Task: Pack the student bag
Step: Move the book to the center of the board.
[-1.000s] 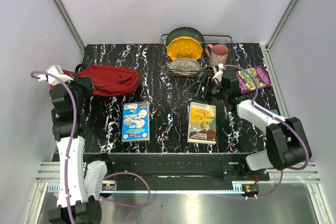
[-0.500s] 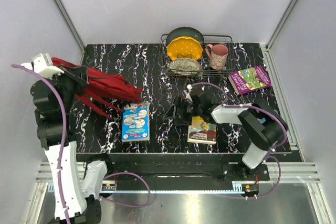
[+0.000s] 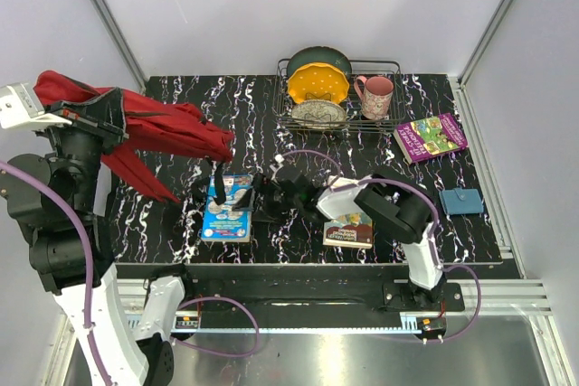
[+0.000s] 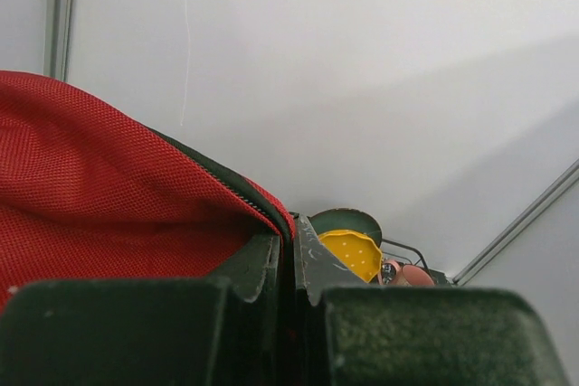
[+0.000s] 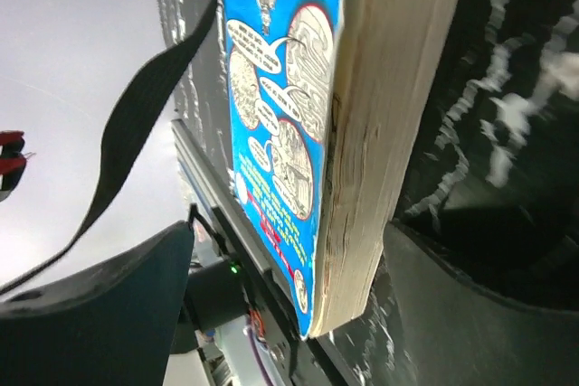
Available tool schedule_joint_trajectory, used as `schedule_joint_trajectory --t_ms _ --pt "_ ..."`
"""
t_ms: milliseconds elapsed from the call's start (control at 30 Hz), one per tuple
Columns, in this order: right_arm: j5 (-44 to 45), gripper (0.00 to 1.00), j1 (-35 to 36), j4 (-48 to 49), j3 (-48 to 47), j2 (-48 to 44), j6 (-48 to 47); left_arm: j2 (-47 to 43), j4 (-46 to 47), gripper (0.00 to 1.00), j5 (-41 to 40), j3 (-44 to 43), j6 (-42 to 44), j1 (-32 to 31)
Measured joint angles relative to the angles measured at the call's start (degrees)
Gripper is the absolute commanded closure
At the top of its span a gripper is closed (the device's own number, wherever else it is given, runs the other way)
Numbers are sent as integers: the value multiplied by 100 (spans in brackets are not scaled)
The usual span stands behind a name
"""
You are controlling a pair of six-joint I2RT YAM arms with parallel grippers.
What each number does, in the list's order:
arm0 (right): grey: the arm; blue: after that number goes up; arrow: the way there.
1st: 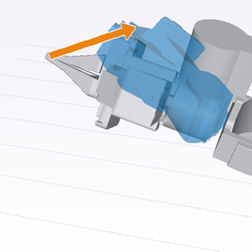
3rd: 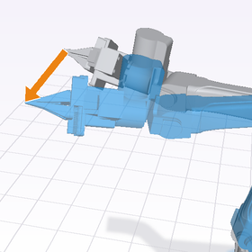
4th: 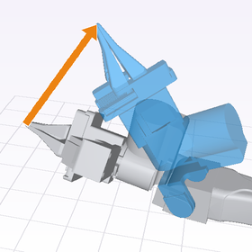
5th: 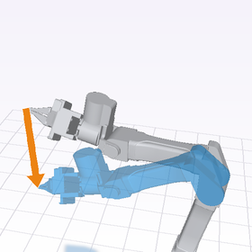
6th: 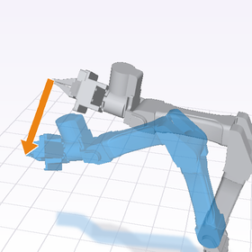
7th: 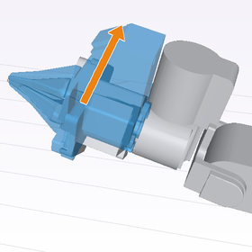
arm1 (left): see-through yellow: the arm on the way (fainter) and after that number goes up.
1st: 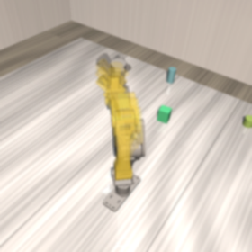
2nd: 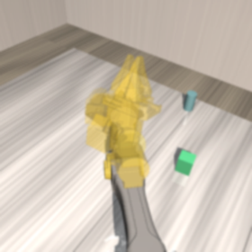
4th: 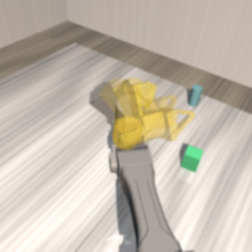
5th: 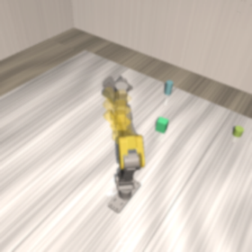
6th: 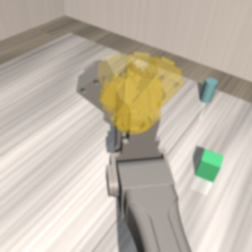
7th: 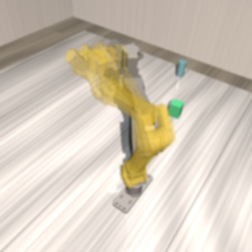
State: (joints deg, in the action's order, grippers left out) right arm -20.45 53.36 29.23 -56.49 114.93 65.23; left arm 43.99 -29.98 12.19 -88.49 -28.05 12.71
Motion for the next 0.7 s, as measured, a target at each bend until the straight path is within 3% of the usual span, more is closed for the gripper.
schedule_joint_trajectory --t_ms 167,333,567,700 --pt "199 11 138 420 -782 745 466 7 -87 100 48 -153 -2 0" --pt "398 5 125 439 -977 876 433 13 -146 100 142 -155 -7 0" --pt "1670 0 -249 -817 278 -697 -267 11 68 100 599 -2 -245 0" --pt "2234 1 -570 -986 1150 -1497 -361 57 396 100 951 245 -518 0"
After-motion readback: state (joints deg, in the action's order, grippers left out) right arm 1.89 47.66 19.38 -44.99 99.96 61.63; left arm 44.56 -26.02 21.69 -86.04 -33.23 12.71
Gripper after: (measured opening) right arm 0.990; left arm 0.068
